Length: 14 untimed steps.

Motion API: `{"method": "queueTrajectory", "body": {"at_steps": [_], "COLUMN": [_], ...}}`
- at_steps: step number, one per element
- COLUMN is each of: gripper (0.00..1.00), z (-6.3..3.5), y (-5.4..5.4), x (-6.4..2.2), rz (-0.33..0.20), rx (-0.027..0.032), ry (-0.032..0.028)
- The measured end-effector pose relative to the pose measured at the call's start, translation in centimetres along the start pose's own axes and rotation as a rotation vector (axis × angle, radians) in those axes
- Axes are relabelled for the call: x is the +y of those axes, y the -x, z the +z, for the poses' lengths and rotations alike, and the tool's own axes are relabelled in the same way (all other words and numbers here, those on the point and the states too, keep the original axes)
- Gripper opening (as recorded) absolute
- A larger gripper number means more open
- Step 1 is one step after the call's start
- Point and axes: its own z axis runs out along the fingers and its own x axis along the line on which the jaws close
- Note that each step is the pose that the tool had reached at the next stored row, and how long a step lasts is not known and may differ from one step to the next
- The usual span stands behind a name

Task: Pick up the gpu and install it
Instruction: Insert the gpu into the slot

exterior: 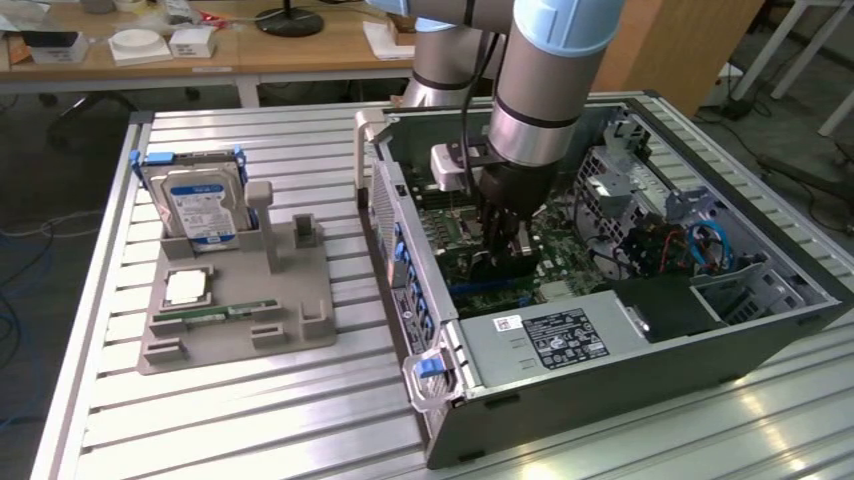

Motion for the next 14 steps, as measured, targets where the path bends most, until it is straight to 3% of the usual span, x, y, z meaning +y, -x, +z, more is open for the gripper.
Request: {"method": "queueTrajectory", "body": {"at_steps": [14], "gripper": [0.26], "z": [-0.21], "y": [0.00], "x": [-0.01], "rz": [0.000], "rx": [-0.0002], "ry": [0.0000]}}
